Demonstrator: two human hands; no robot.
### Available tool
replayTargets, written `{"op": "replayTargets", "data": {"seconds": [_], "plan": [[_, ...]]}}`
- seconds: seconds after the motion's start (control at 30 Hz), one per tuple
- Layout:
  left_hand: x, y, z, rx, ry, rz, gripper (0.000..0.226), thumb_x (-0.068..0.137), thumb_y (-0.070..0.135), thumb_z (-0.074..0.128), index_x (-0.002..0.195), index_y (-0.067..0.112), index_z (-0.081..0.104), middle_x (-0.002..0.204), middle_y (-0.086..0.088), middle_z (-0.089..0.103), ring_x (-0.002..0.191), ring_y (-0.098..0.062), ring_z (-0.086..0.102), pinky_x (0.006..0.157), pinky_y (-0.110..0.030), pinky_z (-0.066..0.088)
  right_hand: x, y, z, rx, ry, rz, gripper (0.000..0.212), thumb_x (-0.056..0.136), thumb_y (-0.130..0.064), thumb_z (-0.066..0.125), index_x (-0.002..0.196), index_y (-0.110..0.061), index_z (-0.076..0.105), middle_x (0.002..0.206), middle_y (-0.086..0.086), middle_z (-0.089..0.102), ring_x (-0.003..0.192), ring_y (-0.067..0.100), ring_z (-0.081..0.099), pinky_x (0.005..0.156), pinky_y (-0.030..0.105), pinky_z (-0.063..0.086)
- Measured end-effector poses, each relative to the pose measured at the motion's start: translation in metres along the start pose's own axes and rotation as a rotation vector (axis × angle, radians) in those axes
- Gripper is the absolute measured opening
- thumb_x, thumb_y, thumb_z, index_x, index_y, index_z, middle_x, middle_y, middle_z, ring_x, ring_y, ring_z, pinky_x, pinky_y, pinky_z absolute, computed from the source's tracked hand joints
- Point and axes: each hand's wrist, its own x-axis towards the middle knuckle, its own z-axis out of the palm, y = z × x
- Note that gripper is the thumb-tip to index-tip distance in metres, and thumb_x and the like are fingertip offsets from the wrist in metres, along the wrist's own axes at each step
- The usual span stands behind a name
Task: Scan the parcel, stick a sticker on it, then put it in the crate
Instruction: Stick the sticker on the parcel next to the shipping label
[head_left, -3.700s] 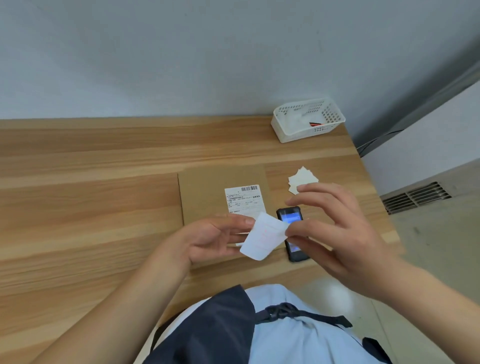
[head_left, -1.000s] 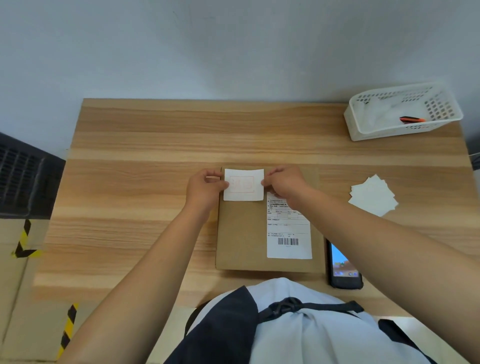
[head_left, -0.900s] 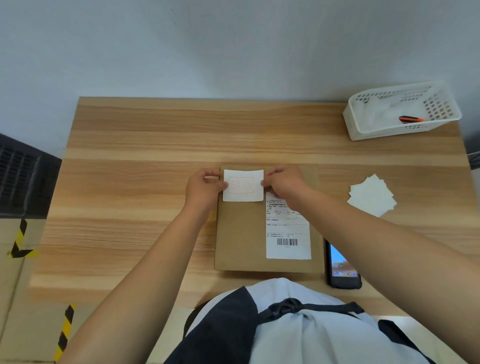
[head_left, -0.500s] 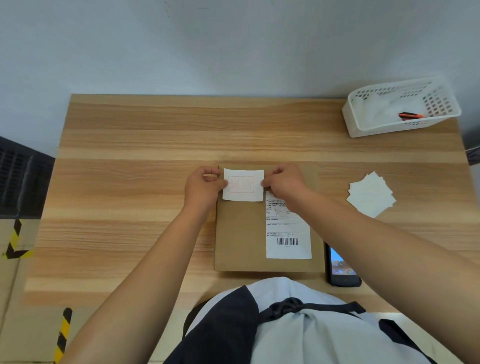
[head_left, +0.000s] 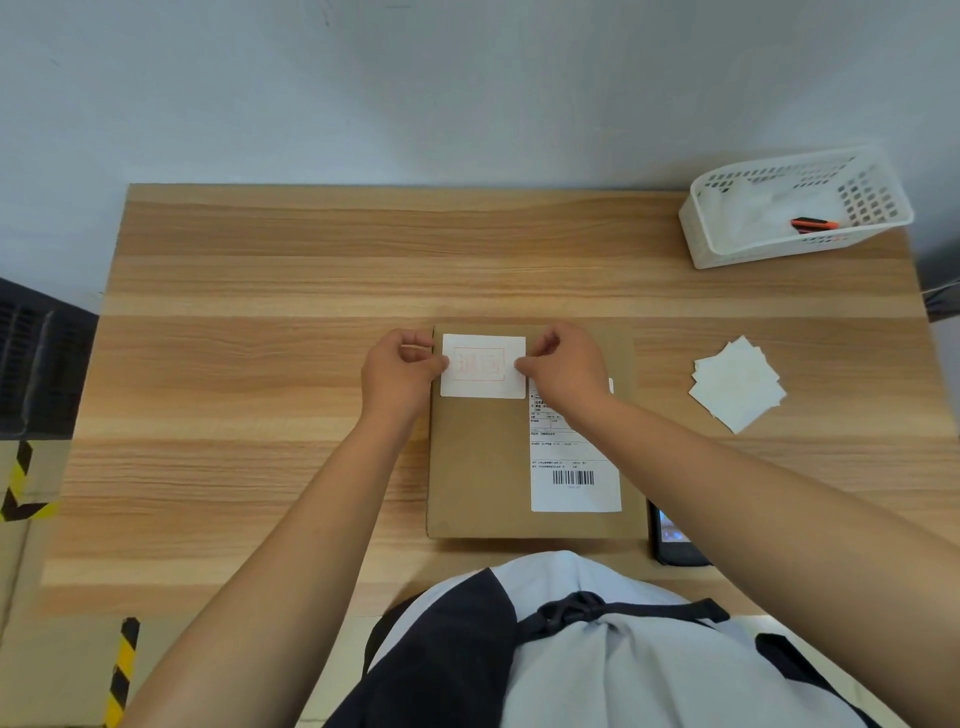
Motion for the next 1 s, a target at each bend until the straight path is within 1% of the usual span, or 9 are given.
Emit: {"op": "replayTargets", "data": {"seconds": [0.13, 0.27, 0.4, 0.5, 0.57, 0.67, 0.73, 0.9, 1.0], "plan": [[0.000, -0.005, 0.003, 0.136, 0.072, 0.140, 0.019, 0.084, 0.023, 0.070, 0.102, 0.017, 0.066, 0.096, 0.002, 0.066, 0.088, -0.017, 0.060, 0.072, -0.028, 0.048, -0.010, 0.005, -0.008, -0.220, 0.062, -0.251, 0.012, 0.086, -0.023, 0.066, 0.096, -0.018, 0.062, 0.101, -0.002, 0.064, 0.098, 0.022, 0.060, 0.079, 0.035, 0.046], [0.006, -0.021, 0.017, 0.591, 0.072, 0.475, 0.051, 0.092, 0.045, 0.049, 0.134, 0.017, 0.053, 0.144, -0.011, 0.051, 0.134, -0.031, 0.042, 0.108, -0.036, 0.029, -0.017, 0.022, 0.006, -0.649, 0.109, -0.593, 0.049, 0.094, -0.038, 0.052, 0.137, -0.014, 0.054, 0.152, 0.015, 0.044, 0.142, 0.038, 0.034, 0.112, 0.053, 0.022], [0.007, -0.024, 0.033, 0.687, 0.079, 0.432, 0.061, 0.099, 0.051, 0.040, 0.153, 0.024, 0.029, 0.165, -0.010, 0.018, 0.151, -0.034, 0.013, 0.119, -0.048, 0.013, -0.004, 0.025, 0.026, -0.733, 0.088, -0.492, 0.064, 0.099, -0.052, 0.034, 0.156, -0.024, 0.025, 0.168, 0.009, 0.011, 0.154, 0.033, 0.005, 0.117, 0.061, 0.003], [0.012, -0.028, 0.041, 0.706, 0.077, 0.370, 0.064, 0.098, 0.055, 0.036, 0.154, 0.026, 0.024, 0.166, -0.009, 0.017, 0.152, -0.031, 0.011, 0.120, -0.046, 0.007, 0.009, 0.020, 0.033, -0.736, 0.127, -0.386, 0.067, 0.099, -0.058, 0.027, 0.158, -0.028, 0.017, 0.169, 0.005, 0.004, 0.154, 0.031, -0.002, 0.116, 0.061, -0.005], [0.015, -0.031, 0.042, 0.700, 0.102, 0.360, 0.062, 0.099, 0.054, 0.034, 0.152, 0.024, 0.029, 0.162, -0.009, 0.028, 0.150, -0.030, 0.019, 0.119, -0.044, 0.010, 0.012, 0.023, 0.037, -0.779, 0.124, -0.387, 0.066, 0.099, -0.058, 0.024, 0.158, -0.028, 0.020, 0.169, 0.005, 0.009, 0.154, 0.032, 0.000, 0.115, 0.059, -0.009], [0.016, -0.033, 0.042, 0.607, 0.113, 0.370, 0.053, 0.101, 0.046, 0.027, 0.148, 0.024, 0.038, 0.138, -0.005, 0.059, 0.134, -0.027, 0.045, 0.115, -0.044, 0.024, 0.016, 0.031, 0.038, -0.789, 0.132, -0.380, 0.061, 0.101, -0.053, 0.020, 0.157, -0.028, 0.021, 0.168, 0.004, 0.013, 0.155, 0.028, 0.000, 0.115, 0.055, -0.012], [0.017, -0.033, 0.041, 0.518, 0.099, 0.361, 0.050, 0.102, 0.041, 0.023, 0.146, 0.025, 0.040, 0.120, -0.004, 0.069, 0.121, -0.026, 0.056, 0.111, -0.046, 0.031, 0.020, 0.034, 0.034, -0.741, 0.163, -0.334, 0.059, 0.103, -0.048, 0.019, 0.158, -0.026, 0.020, 0.168, 0.004, 0.013, 0.155, 0.026, 0.000, 0.117, 0.053, -0.011], [0.017, -0.035, 0.042, 0.425, 0.112, 0.367, 0.050, 0.102, 0.042, 0.020, 0.146, 0.030, 0.040, 0.116, -0.005, 0.070, 0.110, -0.025, 0.062, 0.102, -0.050, 0.040, 0.024, 0.039, 0.016, -0.719, 0.209, -0.255, 0.059, 0.103, -0.047, 0.016, 0.158, -0.026, 0.017, 0.169, 0.004, 0.010, 0.155, 0.023, -0.003, 0.120, 0.055, -0.008], [0.016, -0.036, 0.041, 0.325, 0.077, 0.327, 0.047, 0.104, 0.042, 0.022, 0.148, 0.035, 0.034, 0.119, -0.004, 0.068, 0.106, -0.025, 0.062, 0.090, -0.043, 0.048, 0.022, 0.038, 0.008, -0.729, 0.209, -0.204, 0.059, 0.104, -0.047, 0.014, 0.159, -0.026, 0.010, 0.169, 0.003, 0.005, 0.155, 0.023, -0.006, 0.119, 0.060, -0.004]]}}
